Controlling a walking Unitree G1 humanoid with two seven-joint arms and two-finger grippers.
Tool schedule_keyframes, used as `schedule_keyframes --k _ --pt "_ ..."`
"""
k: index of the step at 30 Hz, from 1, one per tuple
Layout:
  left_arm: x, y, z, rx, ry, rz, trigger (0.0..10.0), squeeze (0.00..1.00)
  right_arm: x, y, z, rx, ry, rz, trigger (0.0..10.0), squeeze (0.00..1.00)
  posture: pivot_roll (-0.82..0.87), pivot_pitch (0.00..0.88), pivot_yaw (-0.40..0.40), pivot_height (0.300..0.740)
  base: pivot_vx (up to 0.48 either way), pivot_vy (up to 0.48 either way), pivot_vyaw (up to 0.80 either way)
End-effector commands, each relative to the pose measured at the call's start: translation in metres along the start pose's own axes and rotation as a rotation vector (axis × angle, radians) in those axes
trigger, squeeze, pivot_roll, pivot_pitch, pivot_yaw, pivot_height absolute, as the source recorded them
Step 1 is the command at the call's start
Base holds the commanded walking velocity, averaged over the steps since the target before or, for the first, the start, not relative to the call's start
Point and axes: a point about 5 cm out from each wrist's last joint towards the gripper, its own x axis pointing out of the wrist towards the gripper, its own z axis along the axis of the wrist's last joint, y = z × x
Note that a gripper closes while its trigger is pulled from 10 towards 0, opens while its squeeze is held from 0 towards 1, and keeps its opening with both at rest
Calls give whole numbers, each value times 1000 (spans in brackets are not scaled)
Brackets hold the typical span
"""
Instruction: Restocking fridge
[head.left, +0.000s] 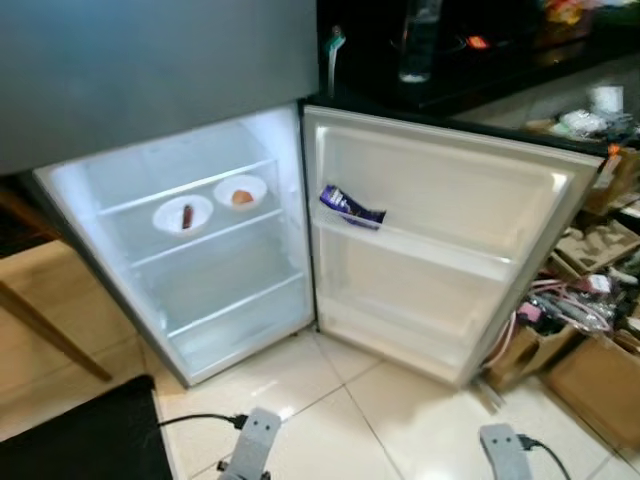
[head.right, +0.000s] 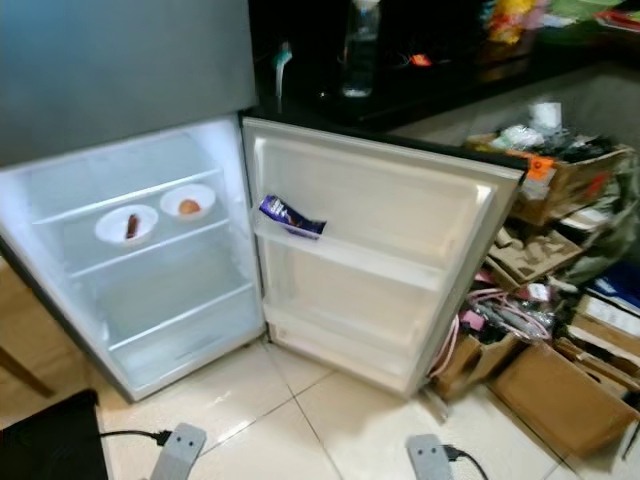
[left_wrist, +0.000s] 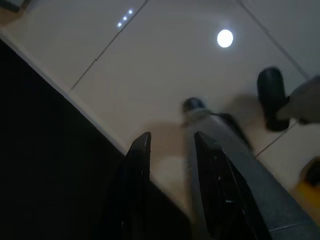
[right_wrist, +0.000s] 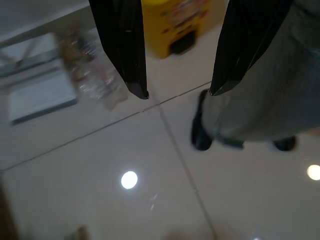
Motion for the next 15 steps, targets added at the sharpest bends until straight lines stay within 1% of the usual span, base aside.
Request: schedule_keyframes --k 1,6,8,9,15 --pt "0 2 0 -10 2 6 10000 0 0 5 -2 23 -5 7 10000 0 -82 0 1 740 0 -450 0" --pt "0 2 1 -11 1 6 10000 0 0 5 -2 8 -4 16 10000 0 -84 0 1 740 0 -452 0" --pt "0 2 1 -11 1 7 10000 0 0 5 -2 18 -7 21 10000 0 -85 0 2 740 0 -454 463" --pt "0 3 2 -16 -2 12 10000 0 0 5 -2 6 -5 24 10000 0 -86 0 3 740 0 0 788" --pt "0 3 4 -19 -9 22 10000 0 0 5 -1 4 -9 27 10000 0 -90 0 3 740 0 0 782"
